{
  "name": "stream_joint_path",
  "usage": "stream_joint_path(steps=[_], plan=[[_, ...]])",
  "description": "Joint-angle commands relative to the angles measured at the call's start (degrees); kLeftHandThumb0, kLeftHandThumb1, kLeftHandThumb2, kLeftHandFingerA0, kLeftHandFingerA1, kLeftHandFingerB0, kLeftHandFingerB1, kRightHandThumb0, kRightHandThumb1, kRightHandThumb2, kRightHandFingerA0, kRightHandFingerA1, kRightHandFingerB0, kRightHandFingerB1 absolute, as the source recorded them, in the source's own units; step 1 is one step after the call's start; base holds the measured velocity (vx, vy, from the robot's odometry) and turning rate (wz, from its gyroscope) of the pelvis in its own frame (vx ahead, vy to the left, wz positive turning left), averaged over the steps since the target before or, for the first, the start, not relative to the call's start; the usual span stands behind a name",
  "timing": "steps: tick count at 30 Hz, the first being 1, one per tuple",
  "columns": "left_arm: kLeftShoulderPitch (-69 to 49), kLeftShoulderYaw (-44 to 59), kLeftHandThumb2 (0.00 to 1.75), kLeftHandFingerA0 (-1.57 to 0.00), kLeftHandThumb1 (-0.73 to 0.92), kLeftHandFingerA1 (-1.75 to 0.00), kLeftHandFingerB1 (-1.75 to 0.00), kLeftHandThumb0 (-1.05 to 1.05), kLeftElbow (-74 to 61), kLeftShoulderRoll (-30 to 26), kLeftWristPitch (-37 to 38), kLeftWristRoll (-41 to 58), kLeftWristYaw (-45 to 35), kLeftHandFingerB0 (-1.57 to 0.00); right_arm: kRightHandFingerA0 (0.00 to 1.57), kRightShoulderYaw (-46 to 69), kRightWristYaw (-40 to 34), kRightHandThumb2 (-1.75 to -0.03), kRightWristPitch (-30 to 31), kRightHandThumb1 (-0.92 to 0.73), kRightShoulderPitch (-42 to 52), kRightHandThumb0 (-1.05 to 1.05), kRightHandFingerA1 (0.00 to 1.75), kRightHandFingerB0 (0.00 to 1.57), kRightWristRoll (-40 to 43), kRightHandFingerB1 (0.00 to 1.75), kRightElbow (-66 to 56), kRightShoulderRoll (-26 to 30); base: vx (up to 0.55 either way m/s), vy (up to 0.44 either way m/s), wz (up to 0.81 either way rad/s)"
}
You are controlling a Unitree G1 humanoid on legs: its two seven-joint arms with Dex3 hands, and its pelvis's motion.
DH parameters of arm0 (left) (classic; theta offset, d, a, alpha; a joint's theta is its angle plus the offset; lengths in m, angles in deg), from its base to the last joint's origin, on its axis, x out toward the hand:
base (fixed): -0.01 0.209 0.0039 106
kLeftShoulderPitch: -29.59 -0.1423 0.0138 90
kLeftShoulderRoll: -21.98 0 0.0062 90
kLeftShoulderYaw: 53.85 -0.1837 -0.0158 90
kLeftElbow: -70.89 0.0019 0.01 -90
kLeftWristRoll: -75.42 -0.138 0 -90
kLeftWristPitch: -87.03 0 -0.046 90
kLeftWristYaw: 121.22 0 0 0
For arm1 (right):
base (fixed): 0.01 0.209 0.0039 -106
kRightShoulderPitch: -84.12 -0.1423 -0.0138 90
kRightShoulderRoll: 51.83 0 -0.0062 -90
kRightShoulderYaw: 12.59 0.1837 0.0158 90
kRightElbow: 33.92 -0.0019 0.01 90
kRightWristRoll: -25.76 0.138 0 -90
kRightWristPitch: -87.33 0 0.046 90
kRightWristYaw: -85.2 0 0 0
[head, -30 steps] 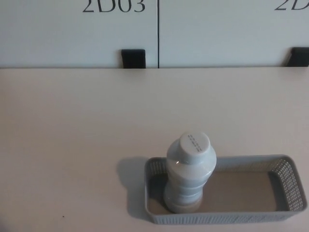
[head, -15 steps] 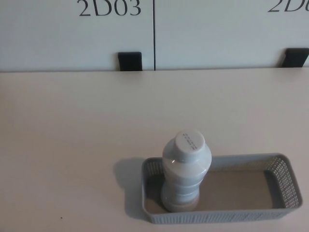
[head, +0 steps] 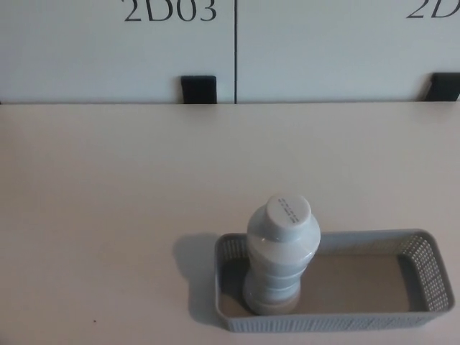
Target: The robot walk up to a desk on which a bottle is kept on the left hand side and a container is kept on the right hand side. The robot uses its left hand to pick up the bottle and places it in the container.
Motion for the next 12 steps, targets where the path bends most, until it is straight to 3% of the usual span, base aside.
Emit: stream_joint_path(steps=[1, 2, 3, 4, 8, 12], plan=[[0.1, -5.3, 0.90, -0.50, 0.57, -0.79, -0.51, -0.54, 9.1, -1.8, 8.7, -8.9, 4.3, -0.33, 0.56, -0.5, 1.2, -0.53, -4.0, -0.45, 0.9, -0.34, 0.65, 0.38, -1.7, 0.45, 1.5, 1.8, 0.00, 0.000, 0.00], [-0.2, -5.8, 0.61, -0.42, 0.70, -0.58, -0.37, -0.53, 10.3, -1.1, 8.9, -8.8, 6.2, -0.42, 0.51, -0.6, 1.2, -0.55, -3.7, -0.46, 1.1, -0.34, 0.63, 0.34, -1.5, 0.45, 1.1, 1.8, 0.00, 0.000, 0.00], [-0.2, -6.0, 0.61, -0.42, 0.70, -0.58, -0.37, -0.53, 10.9, -1.0, 9.1, -8.8, 6.8, -0.42, 0.51, -0.6, 1.2, -0.55, -3.7, -0.46, 1.1, -0.34, 0.63, 0.34, -1.5, 0.45, 1.0, 1.8, 0.00, 0.000, 0.00], [0.6, -5.9, 0.60, -0.32, 0.68, -0.46, -0.36, -0.55, 12.7, -0.9, 9.1, -8.3, 6.8, -0.39, 0.56, -0.8, 1.1, -0.54, -4.1, -0.47, 1.3, -0.33, 0.63, 0.35, -1.8, 0.43, 0.9, 1.8, 0.00, 0.000, 0.00], [0.9, -5.7, 0.60, -0.45, 0.67, -0.64, -0.38, -0.50, 13.3, -1.2, 10.2, -7.7, 6.3, -0.38, 0.54, -0.8, 1.6, -0.54, -4.0, -0.48, 1.3, -0.32, 0.64, 0.34, -1.6, 0.43, 0.8, 1.8, 0.00, 0.000, 0.00], [0.9, -4.9, 0.60, -0.39, 0.66, -0.62, -0.36, -0.48, 11.6, -1.3, 10.7, -6.6, 4.6, -0.36, 0.55, -0.9, 1.5, -0.54, -4.4, -0.47, 0.9, -0.31, 0.63, 0.33, -1.7, 0.43, 1.4, 1.8, 0.00, 0.000, 0.00]])
